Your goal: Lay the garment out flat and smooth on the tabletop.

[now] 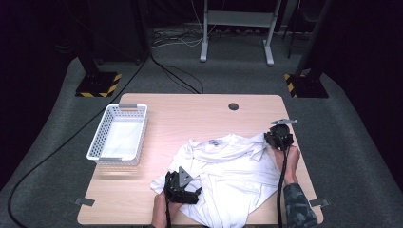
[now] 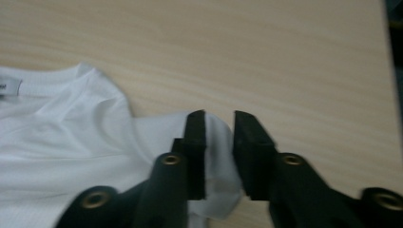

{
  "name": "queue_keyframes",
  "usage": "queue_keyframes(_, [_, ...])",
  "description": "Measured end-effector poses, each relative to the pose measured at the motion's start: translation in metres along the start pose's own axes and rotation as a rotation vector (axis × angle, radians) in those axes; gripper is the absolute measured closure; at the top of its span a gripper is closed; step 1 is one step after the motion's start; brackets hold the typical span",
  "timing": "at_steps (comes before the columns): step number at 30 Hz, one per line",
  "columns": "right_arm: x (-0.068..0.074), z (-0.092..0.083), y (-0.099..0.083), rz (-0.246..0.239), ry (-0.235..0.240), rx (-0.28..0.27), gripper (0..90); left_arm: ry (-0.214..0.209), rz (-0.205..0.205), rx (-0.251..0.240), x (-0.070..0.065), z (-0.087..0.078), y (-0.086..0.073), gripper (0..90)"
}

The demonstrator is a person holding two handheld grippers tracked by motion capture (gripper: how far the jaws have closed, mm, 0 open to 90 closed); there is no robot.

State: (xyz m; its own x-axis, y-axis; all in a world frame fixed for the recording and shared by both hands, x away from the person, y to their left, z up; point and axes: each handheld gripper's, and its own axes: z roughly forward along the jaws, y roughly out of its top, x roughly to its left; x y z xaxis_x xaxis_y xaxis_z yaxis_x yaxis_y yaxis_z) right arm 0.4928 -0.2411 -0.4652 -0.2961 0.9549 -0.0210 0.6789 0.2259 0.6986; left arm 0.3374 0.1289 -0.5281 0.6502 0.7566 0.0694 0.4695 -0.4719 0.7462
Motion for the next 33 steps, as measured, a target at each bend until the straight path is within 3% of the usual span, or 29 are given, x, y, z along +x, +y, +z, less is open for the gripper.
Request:
queue_keyframes(2, [0.008,0.002,-0.009,0.001,-0.012,0.012,55.4,0.0,0.001,0.0,0.0,0.0,0.0,9.7])
queue_keyframes(3, [0.011,-0.002,-0.012,0.002,-0.021,0.01,53.2,0.0,0.001,0.0,0.0,0.0,0.0,9.6])
queue_keyframes(5, [0.019,-0.019,-0.022,0.019,-0.038,-0.047,49.1,0.0,0.002,0.0,0.0,0.0,0.0,9.7])
queue_keyframes(7, [0.028,-0.034,-0.034,0.032,-0.03,-0.089,46.7,0.001,0.002,0.0,0.0,0.0,0.0,9.7])
queue_keyframes(9, [0.04,-0.042,-0.048,0.038,-0.004,-0.09,43.7,0.002,0.002,-0.001,0.0,0.0,0.0,9.7])
queue_keyframes(12, [0.058,-0.03,-0.064,0.021,-0.006,-0.023,37.1,0.003,0.0,-0.001,0.0,0.0,0.0,9.7])
queue_keyframes(16, [0.062,-0.01,-0.066,0.038,-0.012,0.024,32.9,0.003,0.0,-0.001,0.0,0.0,0.0,9.7])
queue_keyframes(19, [0.059,0.003,-0.063,0.04,-0.028,0.038,39.4,0.003,0.001,-0.001,0.0,0.0,0.0,9.7])
queue_keyframes(23, [0.05,-0.001,-0.062,0.036,-0.04,-0.007,68.4,0.003,0.001,-0.001,0.0,0.0,0.0,9.7])
queue_keyframes(27, [0.037,-0.006,-0.06,0.045,-0.03,-0.028,85.4,0.003,0.002,-0.001,0.0,0.0,0.0,9.7])
queue_keyframes(33, [0.016,-0.024,-0.053,0.06,-0.028,-0.065,89.2,0.003,0.001,-0.001,0.0,0.0,0.0,9.7])
